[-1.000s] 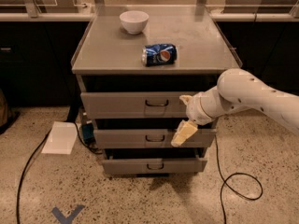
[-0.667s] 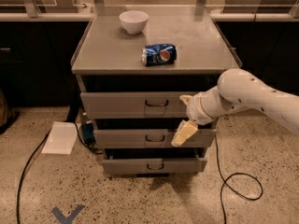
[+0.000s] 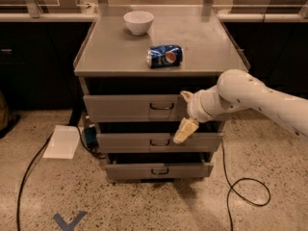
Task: Open top drawer
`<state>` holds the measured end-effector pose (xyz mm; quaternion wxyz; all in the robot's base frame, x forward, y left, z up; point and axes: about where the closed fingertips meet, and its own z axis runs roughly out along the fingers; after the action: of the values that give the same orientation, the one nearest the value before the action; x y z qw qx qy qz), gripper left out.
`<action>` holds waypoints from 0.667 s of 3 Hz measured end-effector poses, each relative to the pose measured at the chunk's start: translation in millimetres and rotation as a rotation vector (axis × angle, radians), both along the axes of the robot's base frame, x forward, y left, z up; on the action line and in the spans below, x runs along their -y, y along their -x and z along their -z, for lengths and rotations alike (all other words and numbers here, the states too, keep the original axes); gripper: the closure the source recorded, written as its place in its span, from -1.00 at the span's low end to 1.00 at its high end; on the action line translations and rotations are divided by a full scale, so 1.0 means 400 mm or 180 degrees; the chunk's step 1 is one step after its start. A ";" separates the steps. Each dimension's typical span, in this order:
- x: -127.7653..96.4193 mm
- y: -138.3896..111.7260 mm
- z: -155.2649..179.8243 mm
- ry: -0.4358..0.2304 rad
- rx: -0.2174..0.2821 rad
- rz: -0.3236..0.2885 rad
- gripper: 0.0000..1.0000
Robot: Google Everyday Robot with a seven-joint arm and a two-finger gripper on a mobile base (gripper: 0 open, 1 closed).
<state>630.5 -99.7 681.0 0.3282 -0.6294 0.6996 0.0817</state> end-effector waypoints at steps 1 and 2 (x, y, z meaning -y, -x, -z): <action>-0.018 -0.109 0.010 -0.0011 0.0215 -0.0111 -1.00; -0.023 -0.187 0.040 0.0028 0.0217 -0.0140 -1.00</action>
Offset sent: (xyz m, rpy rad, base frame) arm 0.1134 0.0069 -0.0270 -0.0272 -0.0706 0.0464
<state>705.2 -90.4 665.2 0.3472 -0.6485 0.6743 0.0644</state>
